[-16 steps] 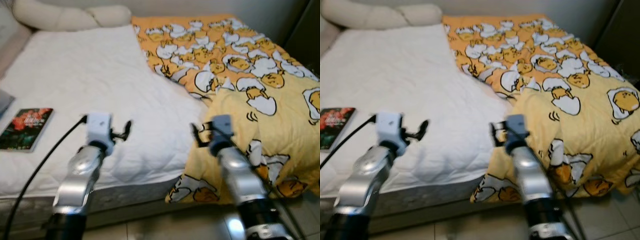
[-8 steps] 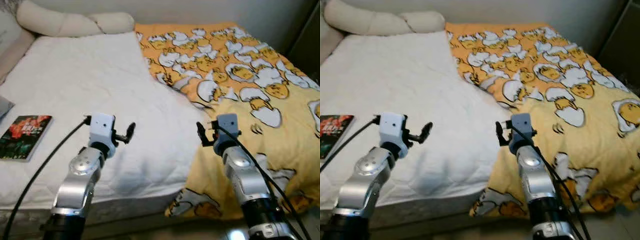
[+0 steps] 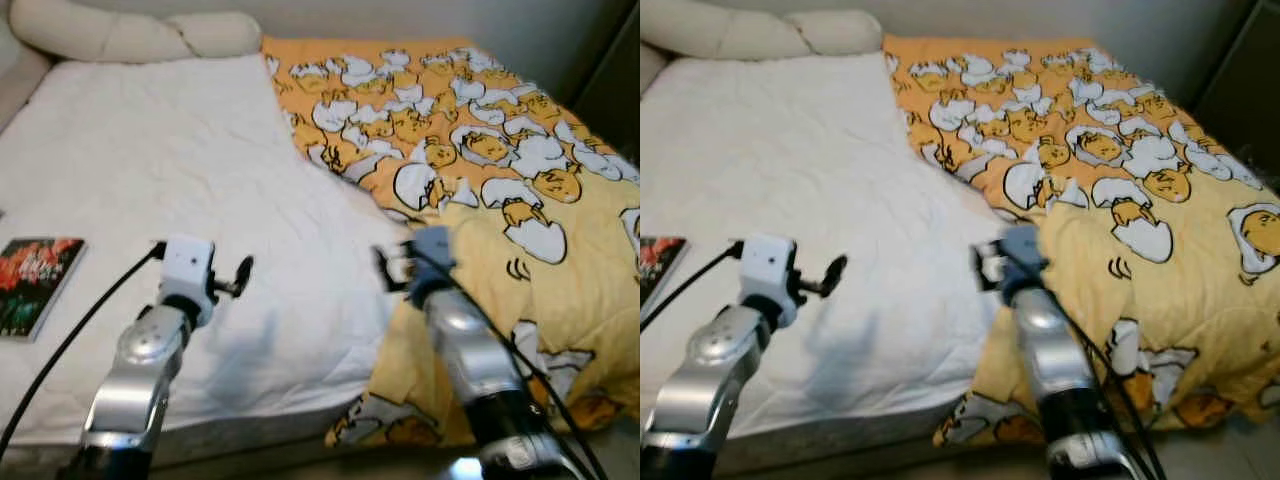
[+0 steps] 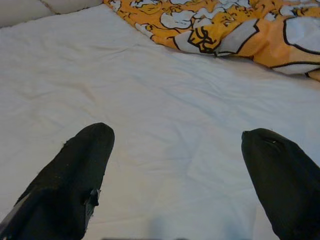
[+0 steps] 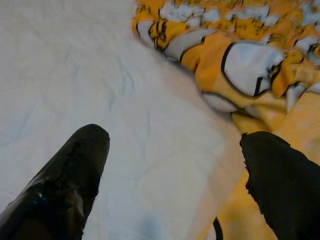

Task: Clean up the room

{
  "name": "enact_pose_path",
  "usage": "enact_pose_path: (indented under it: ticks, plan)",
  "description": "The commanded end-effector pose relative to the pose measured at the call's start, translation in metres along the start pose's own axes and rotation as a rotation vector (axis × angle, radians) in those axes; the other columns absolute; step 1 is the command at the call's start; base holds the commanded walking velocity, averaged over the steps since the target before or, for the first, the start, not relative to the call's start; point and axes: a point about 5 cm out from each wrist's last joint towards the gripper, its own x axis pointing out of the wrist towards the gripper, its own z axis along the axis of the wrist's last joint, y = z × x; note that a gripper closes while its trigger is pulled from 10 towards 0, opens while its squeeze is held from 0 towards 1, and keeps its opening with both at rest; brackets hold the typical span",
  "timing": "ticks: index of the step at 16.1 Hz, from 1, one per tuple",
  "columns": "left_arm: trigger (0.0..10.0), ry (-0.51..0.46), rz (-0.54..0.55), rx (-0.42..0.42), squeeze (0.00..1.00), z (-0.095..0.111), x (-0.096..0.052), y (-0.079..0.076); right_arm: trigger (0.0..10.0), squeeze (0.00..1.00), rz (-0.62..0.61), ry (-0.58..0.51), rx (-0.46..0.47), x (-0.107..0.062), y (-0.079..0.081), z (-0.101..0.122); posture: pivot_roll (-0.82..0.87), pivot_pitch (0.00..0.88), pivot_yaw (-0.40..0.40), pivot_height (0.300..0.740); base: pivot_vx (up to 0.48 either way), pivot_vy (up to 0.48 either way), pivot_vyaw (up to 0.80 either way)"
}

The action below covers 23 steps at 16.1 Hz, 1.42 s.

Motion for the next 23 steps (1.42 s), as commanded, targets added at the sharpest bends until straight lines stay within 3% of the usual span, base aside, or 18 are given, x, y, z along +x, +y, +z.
enact_pose_path:
  ticks: [1, 2, 6, 8, 9, 12, 16, 18, 21, 22, 23]
  plan:
    - [10.0, 0.0, -0.068, 0.034, 0.16, 0.002, -0.002, -0.01, 10.0, 0.82, -0.05, 0.094, 0.0, 0.0, -0.017, -0.015, 0.08, 0.0, -0.034, 0.74, 0.0, 0.0, 0.0]
    - [10.0, 0.01, -0.104, 0.053, 0.16, 0.0, -0.004, -0.012, 10.0, 1.0, -0.068, 0.137, -0.006, 0.003, -0.022, -0.02, 0.09, 0.0, -0.035, 0.74, 0.0, 0.0, 0.0]
    - [10.0, 0.051, -0.281, 0.118, 0.16, 0.002, -0.012, -0.013, 10.0, 1.0, -0.095, 0.29, -0.069, 0.015, -0.033, -0.035, 0.11, 0.0, -0.026, 0.74, 0.0, 0.0, 0.0]
    - [10.0, 0.065, -0.364, 0.158, 0.16, 0.005, -0.016, -0.015, 10.0, 1.0, -0.093, 0.364, -0.051, 0.017, -0.034, -0.042, 0.13, 0.0, -0.021, 0.74, 0.0, 0.0, 0.0]
    - [10.0, 0.082, -0.422, 0.192, 0.16, 0.007, -0.02, -0.015, 10.0, 0.0, -0.084, 0.389, -0.019, 0.018, -0.032, -0.045, 0.15, 0.0, -0.015, 0.74, 0.0, 0.0, 0.0]
    - [10.0, 0.127, -0.511, 0.235, 0.16, 0.01, -0.034, -0.013, 10.0, 0.0, -0.107, 0.424, -0.061, 0.018, -0.037, -0.048, 0.2, 0.0, -0.009, 0.74, 0.0, 0.0, 0.0]
    - [10.0, 0.184, -0.551, 0.268, 0.16, 0.011, -0.054, -0.011, 10.0, 0.0, -0.117, 0.441, -0.029, 0.017, -0.037, -0.052, 0.27, 0.003, -0.01, 0.74, 0.0, 0.0, 0.0]
    - [10.0, 0.189, -0.576, 0.274, 0.16, 0.016, -0.065, -0.015, 9.3, 0.0, -0.084, 0.432, 0.002, 0.017, -0.034, -0.054, 0.29, 0.065, -0.007, 0.74, 0.0, 0.0, 0.0]
    - [10.0, 0.177, -0.601, 0.277, 0.16, 0.025, -0.069, -0.017, 8.3, 0.0, -0.1, 0.451, -0.073, 0.014, -0.036, -0.058, 0.31, 0.118, -0.003, 0.74, 0.0, 0.0, 0.0]
    - [10.0, 0.178, -0.608, 0.283, 0.16, 0.03, -0.072, -0.018, 7.0, 0.0, -0.122, 0.46, -0.093, 0.013, -0.039, -0.06, 0.32, 0.137, 0.001, 0.74, 0.0, 0.0, 0.0]
    - [10.0, 0.18, -0.618, 0.286, 0.16, 0.032, -0.074, -0.02, 4.4, 0.0, -0.149, 0.467, -0.097, 0.012, -0.042, -0.061, 0.34, 0.162, 0.007, 0.74, 0.0, 0.0, 0.0]
